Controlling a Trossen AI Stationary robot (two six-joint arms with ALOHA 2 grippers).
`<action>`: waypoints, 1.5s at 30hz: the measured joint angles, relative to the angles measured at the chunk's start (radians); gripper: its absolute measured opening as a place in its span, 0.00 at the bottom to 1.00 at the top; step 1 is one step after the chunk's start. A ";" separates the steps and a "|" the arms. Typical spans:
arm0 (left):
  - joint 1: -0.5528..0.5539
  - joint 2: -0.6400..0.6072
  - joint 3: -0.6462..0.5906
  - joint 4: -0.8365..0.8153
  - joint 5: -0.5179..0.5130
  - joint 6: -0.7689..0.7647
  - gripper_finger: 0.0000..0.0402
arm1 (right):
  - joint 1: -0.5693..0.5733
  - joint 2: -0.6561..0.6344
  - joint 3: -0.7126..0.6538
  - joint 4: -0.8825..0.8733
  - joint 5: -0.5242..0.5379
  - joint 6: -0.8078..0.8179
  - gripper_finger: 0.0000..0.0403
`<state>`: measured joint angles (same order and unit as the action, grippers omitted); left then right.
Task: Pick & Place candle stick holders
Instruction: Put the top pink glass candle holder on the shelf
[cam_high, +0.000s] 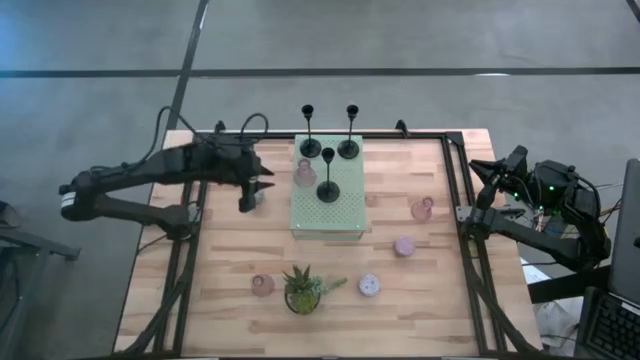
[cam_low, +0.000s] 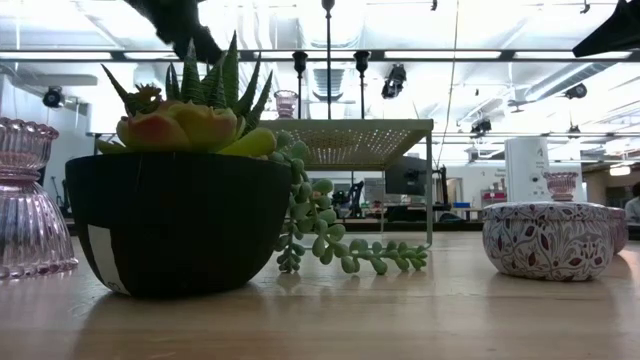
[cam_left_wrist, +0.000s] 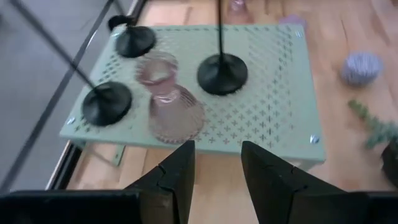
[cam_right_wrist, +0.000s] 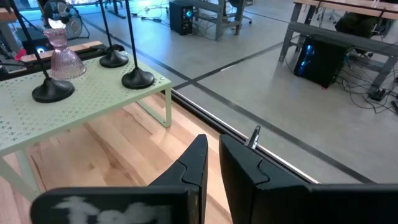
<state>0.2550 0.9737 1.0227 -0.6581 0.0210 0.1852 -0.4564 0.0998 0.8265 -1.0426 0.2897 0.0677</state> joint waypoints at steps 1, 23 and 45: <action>0.000 0.001 -0.021 0.021 0.010 0.030 0.34 | 0.000 0.000 0.000 0.000 0.000 0.000 0.08; 0.039 0.201 -0.038 0.204 0.066 0.260 0.34 | 0.000 0.000 0.000 0.000 0.000 0.000 0.08; 0.053 0.171 -0.126 0.351 -0.059 -0.046 0.34 | 0.000 0.000 0.000 0.000 0.000 0.000 0.08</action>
<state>0.3079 1.1446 0.8972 -0.3071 -0.0377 0.1390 -0.4561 0.0996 0.8265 -1.0428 0.2897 0.0677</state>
